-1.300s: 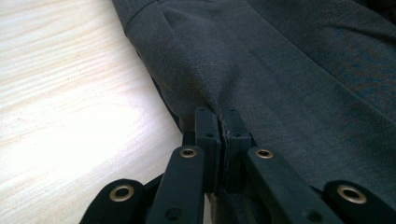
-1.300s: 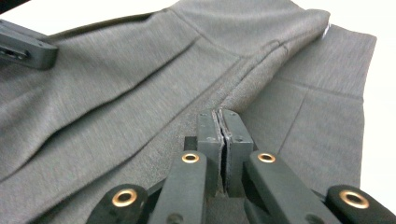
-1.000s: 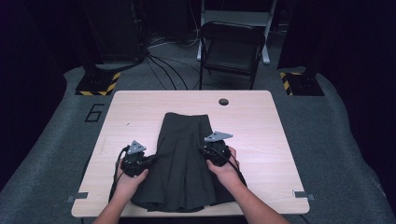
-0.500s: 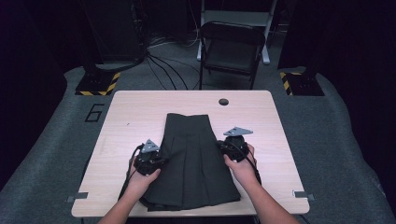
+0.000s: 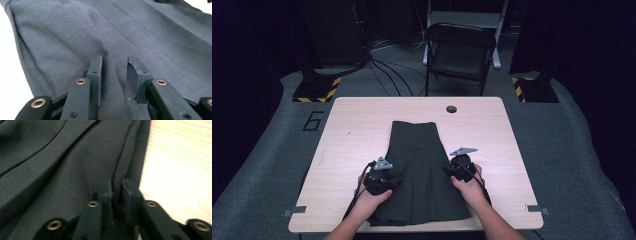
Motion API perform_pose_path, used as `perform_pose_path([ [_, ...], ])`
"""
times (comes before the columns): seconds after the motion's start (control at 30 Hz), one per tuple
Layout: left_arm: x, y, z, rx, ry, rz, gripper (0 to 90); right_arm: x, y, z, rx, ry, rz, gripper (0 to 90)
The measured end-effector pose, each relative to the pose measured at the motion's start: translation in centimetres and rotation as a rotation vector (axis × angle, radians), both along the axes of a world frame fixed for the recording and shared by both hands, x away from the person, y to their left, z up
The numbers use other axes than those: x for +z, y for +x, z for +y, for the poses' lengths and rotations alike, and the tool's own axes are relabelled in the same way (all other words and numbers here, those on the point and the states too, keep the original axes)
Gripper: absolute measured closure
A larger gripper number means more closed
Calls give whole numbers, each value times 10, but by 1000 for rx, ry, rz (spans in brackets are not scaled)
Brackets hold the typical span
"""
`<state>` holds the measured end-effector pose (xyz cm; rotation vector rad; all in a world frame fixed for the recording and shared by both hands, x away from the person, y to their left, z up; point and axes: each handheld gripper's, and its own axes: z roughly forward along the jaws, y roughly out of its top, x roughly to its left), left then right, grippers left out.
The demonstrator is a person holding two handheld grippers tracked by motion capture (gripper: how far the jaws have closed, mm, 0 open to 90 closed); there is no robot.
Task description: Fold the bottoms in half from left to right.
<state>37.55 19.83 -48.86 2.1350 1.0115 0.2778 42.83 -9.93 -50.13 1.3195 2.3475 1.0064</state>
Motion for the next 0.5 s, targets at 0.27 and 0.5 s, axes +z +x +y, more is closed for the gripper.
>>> perform_pose_path([
  [0.27, 15, -12, 5, -7, -34, -27, 556, 13, -13, -8, 24, 22, -32, 587],
  [0.5, 36, -17, 24, 18, -92, -62, 532, 32, -38, -7, 103, 55, -116, 534],
])
